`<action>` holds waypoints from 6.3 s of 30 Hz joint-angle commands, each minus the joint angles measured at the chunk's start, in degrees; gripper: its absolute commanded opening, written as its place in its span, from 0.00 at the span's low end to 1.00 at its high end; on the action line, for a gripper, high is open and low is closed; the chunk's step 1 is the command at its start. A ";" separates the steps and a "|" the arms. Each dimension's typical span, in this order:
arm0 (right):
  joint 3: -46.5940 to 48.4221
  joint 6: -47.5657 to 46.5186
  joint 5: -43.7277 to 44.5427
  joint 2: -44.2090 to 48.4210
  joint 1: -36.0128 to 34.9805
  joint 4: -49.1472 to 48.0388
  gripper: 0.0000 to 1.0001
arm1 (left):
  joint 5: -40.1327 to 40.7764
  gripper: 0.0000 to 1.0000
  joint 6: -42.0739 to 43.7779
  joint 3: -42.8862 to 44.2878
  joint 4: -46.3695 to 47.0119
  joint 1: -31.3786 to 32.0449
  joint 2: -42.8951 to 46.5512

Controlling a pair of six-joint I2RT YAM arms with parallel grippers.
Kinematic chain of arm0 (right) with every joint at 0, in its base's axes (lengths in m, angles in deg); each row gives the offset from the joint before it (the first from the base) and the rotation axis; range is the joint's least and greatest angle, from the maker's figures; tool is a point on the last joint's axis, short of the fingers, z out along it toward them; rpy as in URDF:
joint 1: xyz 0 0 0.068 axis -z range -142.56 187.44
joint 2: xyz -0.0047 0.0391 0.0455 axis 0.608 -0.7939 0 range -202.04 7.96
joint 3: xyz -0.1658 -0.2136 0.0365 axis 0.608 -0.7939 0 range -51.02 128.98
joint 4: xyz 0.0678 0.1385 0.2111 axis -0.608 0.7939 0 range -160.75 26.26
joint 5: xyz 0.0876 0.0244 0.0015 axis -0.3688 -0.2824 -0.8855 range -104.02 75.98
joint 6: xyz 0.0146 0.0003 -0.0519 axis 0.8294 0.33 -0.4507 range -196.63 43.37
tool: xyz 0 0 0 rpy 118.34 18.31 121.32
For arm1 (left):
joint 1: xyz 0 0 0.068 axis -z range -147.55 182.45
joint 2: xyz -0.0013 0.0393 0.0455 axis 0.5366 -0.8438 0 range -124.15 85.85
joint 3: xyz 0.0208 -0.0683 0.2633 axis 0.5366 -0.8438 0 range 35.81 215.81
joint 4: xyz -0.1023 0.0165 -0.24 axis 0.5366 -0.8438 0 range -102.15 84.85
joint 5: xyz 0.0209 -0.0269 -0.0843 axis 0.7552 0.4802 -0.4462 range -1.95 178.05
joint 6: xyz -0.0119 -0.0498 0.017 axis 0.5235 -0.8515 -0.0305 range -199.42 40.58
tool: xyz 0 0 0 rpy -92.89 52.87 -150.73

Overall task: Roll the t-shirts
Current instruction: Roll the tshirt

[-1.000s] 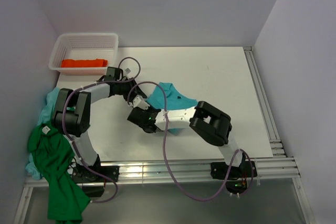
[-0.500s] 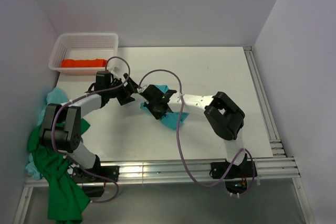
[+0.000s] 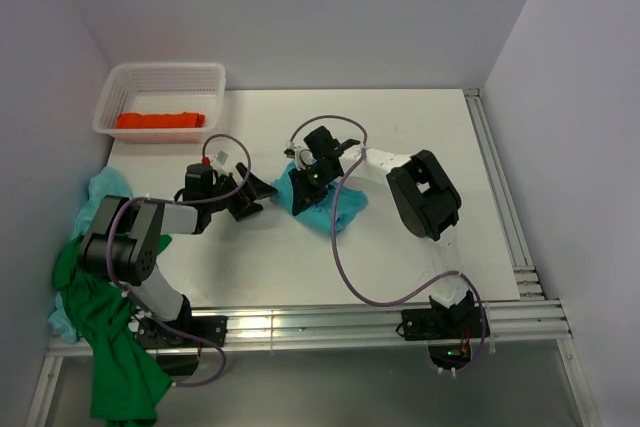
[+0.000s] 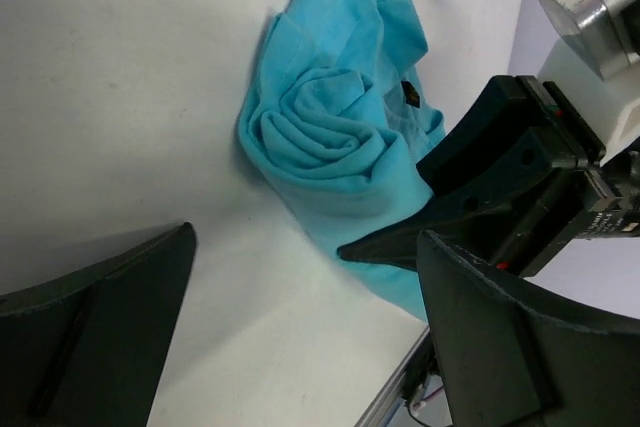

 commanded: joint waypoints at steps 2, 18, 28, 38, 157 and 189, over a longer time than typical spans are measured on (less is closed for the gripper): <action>0.28 -0.83 -6.48 -5.85 0.72 -0.73 0.00 | -3.08 0.99 -1.78 0.17 14.00 1.29 -6.02; 1.60 4.61 -22.13 -10.16 4.85 -4.95 0.00 | 4.20 0.95 3.23 0.89 18.48 2.44 -11.31; 0.63 11.38 -23.63 -11.04 7.22 -9.00 0.00 | 5.35 0.95 -0.11 -6.24 34.49 1.82 -16.49; 1.69 13.40 -23.46 -12.09 7.48 -8.65 0.00 | 7.27 0.88 -2.75 -7.90 42.03 1.82 -23.53; 3.53 8.22 91.41 -3.03 -33.73 11.82 0.88 | 16.69 0.00 16.06 36.21 -36.70 16.59 -16.58; 3.11 18.68 86.43 -5.54 -28.64 16.41 0.00 | 13.53 0.31 17.03 34.28 -34.33 15.62 -16.23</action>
